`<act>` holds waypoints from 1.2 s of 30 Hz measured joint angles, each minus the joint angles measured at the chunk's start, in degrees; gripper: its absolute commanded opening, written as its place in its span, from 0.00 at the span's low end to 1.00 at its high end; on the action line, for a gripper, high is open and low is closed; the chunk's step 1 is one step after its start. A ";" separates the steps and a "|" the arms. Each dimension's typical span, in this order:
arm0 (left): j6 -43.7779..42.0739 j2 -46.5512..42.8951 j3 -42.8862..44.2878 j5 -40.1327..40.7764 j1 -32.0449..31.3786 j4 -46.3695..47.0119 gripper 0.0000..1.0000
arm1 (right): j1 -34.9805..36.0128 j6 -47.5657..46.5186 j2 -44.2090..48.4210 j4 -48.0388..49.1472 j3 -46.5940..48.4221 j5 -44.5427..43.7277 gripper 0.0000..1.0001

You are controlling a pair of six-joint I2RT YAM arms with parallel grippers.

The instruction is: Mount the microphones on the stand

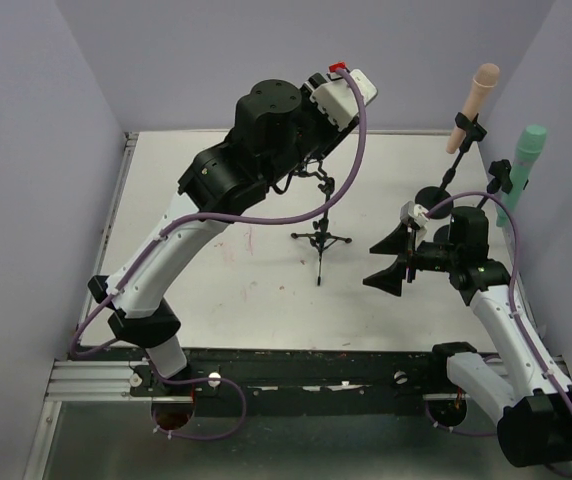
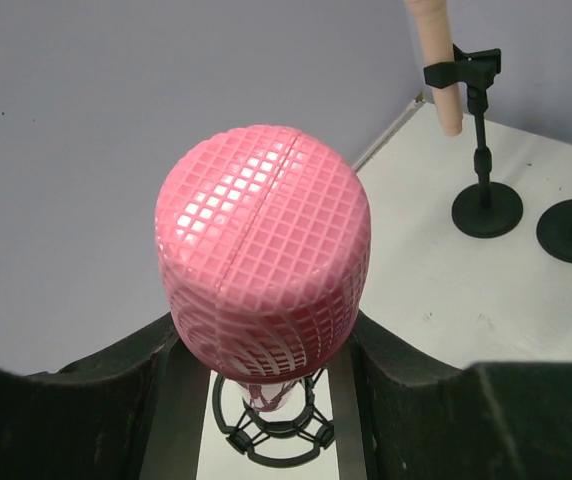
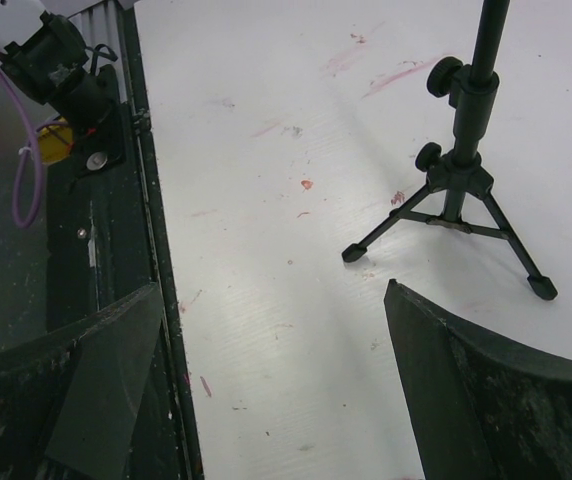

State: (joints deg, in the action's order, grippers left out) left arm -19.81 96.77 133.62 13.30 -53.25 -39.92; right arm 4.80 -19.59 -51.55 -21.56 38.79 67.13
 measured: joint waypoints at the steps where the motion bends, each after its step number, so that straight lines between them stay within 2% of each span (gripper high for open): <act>1: 0.02 0.26 0.00 -0.04 0.15 0.04 0.00 | 0.00 -0.02 0.02 0.00 0.00 -0.02 1.00; 8: 1.14 1.40 -0.52 -0.52 1.46 0.07 0.00 | 0.00 -0.07 0.15 -0.02 0.00 -0.07 1.00; 19: 3.15 0.98 -6.29 -2.01 1.99 1.25 0.00 | 0.00 -0.33 0.15 -0.02 0.00 -0.24 1.00; 36: 9.27 -1.66 -14.43 -6.88 8.55 3.82 0.00 | 0.00 -0.68 0.15 -0.02 0.00 -0.44 1.00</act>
State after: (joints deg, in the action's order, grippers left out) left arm -10.55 95.11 119.20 6.42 -44.71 -36.10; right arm 4.80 -20.27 -51.40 -21.58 38.79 66.70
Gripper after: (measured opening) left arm 0.513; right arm 0.998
